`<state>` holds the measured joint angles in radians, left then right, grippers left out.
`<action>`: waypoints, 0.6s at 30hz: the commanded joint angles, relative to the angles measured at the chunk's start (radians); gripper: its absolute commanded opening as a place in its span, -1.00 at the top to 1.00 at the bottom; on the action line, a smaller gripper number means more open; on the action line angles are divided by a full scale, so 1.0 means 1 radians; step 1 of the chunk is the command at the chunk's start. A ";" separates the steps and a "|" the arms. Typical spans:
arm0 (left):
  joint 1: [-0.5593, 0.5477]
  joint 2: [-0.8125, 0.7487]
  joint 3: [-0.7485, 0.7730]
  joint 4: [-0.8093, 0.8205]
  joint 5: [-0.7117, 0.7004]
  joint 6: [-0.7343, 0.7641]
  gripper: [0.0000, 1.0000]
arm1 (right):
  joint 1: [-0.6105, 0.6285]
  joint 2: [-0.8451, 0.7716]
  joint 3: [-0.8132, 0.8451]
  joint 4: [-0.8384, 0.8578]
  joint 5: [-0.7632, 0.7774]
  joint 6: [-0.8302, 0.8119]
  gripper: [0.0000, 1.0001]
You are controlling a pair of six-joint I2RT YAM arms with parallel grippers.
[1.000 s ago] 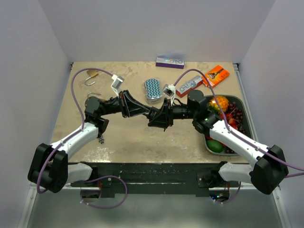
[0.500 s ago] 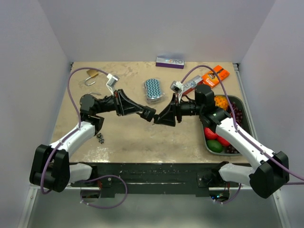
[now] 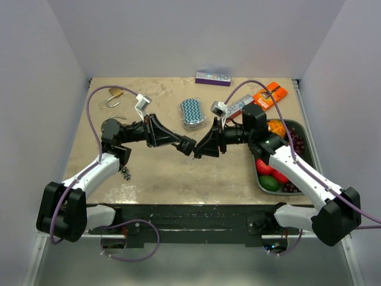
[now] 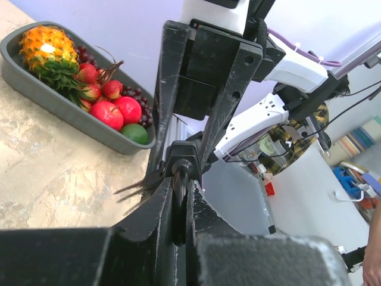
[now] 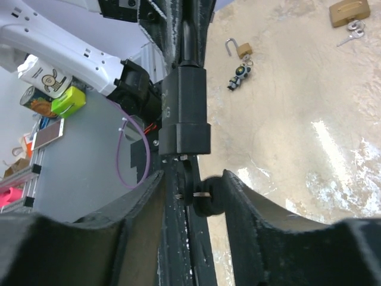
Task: Lock with the key
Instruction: Lock the lock.
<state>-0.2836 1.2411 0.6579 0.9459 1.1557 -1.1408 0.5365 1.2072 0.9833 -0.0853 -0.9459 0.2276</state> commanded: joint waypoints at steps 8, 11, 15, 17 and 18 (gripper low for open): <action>0.006 -0.012 0.026 0.060 -0.040 -0.014 1.00 | 0.022 -0.008 0.029 -0.037 -0.040 -0.062 1.00; 0.024 0.006 0.048 0.077 -0.034 -0.016 1.00 | 0.011 -0.020 0.018 -0.086 -0.030 -0.080 1.00; 0.078 0.055 0.100 0.112 -0.019 -0.042 1.00 | -0.012 -0.051 -0.029 -0.087 -0.021 -0.067 1.00; 0.106 0.073 0.141 0.134 -0.010 -0.051 1.00 | -0.038 -0.060 -0.043 -0.090 -0.027 -0.062 1.00; 0.133 0.095 0.157 0.151 -0.007 -0.063 1.00 | -0.049 -0.061 -0.061 -0.090 -0.036 -0.062 1.00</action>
<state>-0.2691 1.3067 0.7010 0.9745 1.2148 -1.1397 0.5415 1.2060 0.9710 -0.0963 -0.9482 0.2073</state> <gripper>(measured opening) 0.115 0.037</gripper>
